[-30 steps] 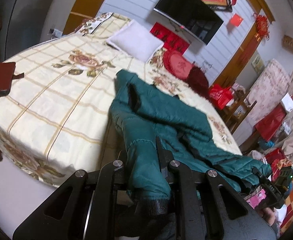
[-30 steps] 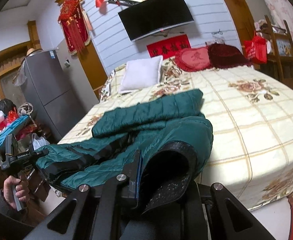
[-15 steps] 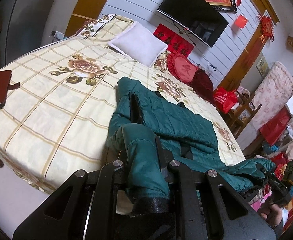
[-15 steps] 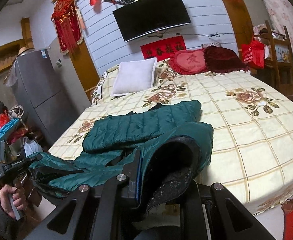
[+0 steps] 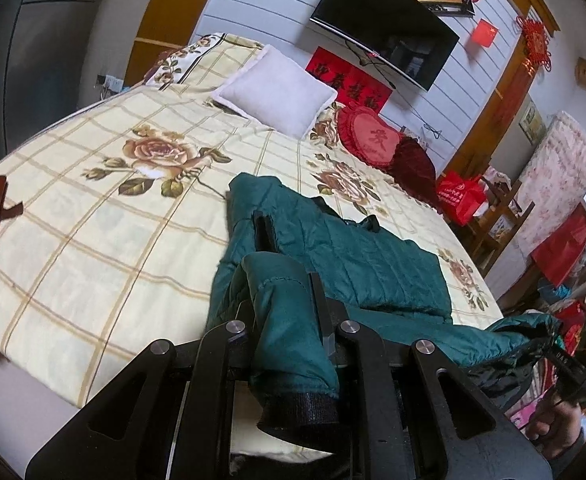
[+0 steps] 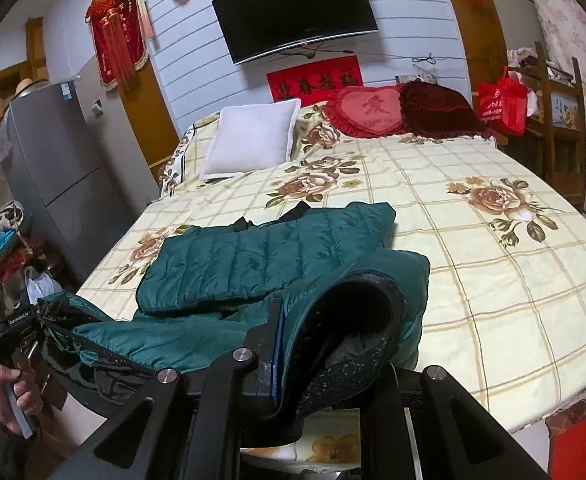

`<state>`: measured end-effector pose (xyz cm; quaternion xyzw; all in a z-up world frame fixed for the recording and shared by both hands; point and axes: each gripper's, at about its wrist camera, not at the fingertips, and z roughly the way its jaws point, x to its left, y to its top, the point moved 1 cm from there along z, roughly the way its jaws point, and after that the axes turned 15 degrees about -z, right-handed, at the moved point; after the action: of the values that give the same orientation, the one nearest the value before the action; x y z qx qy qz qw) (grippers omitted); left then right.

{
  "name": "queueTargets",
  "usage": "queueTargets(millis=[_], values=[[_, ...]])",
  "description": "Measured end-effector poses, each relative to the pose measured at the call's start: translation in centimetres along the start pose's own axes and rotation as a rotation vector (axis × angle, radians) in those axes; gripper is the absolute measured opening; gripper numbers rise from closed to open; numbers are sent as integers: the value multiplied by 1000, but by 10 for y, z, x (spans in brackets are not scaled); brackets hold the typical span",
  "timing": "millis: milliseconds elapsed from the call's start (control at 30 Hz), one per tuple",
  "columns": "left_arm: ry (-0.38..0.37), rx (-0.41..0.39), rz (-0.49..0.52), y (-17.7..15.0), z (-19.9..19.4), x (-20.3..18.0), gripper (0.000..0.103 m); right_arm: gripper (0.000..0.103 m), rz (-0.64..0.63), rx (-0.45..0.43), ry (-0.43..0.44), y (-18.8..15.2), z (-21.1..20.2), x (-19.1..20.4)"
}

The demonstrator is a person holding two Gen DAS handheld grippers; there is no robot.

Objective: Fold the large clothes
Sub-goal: 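Lift the hem with both tools and fold it toward the collar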

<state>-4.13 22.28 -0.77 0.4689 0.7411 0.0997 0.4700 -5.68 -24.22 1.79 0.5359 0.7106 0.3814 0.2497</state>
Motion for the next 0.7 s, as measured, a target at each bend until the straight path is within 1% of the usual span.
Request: queueTargets(millis=[367, 700], values=[[16, 0, 19, 15, 26, -6, 13, 14, -21, 31, -26, 21, 26, -6], [32, 23, 32, 31, 49, -12, 13, 14, -19, 59, -49, 35, 52, -13]])
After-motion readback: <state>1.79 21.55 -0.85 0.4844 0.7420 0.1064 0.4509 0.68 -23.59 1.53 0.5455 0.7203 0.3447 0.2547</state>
